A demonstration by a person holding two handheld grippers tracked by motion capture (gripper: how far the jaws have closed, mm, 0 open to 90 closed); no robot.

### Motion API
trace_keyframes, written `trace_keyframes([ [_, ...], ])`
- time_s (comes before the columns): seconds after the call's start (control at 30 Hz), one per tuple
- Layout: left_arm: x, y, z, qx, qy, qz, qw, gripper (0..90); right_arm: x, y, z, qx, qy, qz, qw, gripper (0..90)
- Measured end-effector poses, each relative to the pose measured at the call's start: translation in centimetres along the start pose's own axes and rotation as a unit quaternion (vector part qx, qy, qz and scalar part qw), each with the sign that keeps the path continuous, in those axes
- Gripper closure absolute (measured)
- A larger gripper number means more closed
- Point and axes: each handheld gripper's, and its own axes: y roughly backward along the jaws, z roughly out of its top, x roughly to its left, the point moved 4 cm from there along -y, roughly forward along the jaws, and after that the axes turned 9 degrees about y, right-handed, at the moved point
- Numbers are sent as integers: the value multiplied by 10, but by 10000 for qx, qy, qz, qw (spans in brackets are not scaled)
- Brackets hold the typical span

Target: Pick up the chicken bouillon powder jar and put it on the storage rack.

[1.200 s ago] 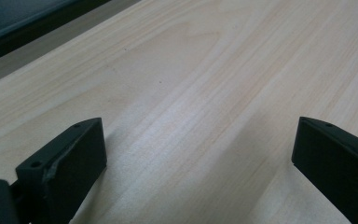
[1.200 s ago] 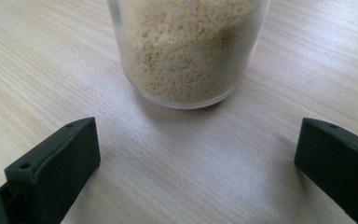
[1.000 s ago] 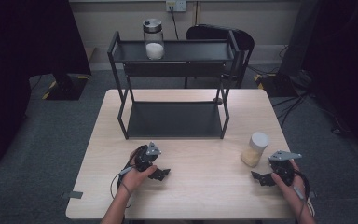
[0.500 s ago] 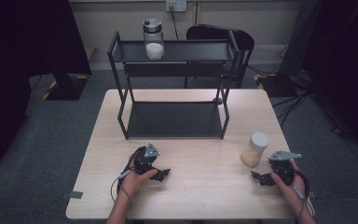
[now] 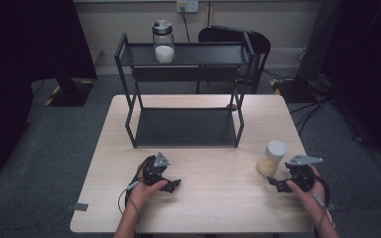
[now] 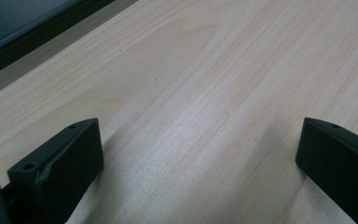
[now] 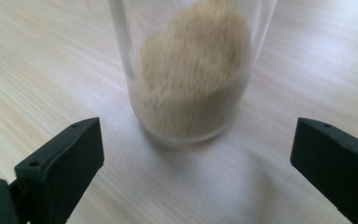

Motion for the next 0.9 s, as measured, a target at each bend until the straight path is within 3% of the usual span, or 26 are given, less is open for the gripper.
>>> trace_keyframes([
  [0.2,0,0,0,-2,0,1,10000,0,-4,4,11,-198,26,97,9998,10],
  [0.4,0,0,0,-2,-1,0,10000,0,-5,2,19,-461,-53,29,9989,35],
  [0.57,0,0,0,-2,-1,0,10000,0,-8,-3,19,-919,-170,-1,9956,176],
  [0.73,0,0,0,-3,1,0,10000,0,-19,-12,19,-1148,-355,274,9924,283],
  [0.77,0,0,0,-3,0,0,10000,0,-19,-14,17,-1255,-339,290,9911,320],
  [0.9,0,0,0,-4,-1,0,10000,0,-14,-13,21,-1221,-113,172,9923,337],
])
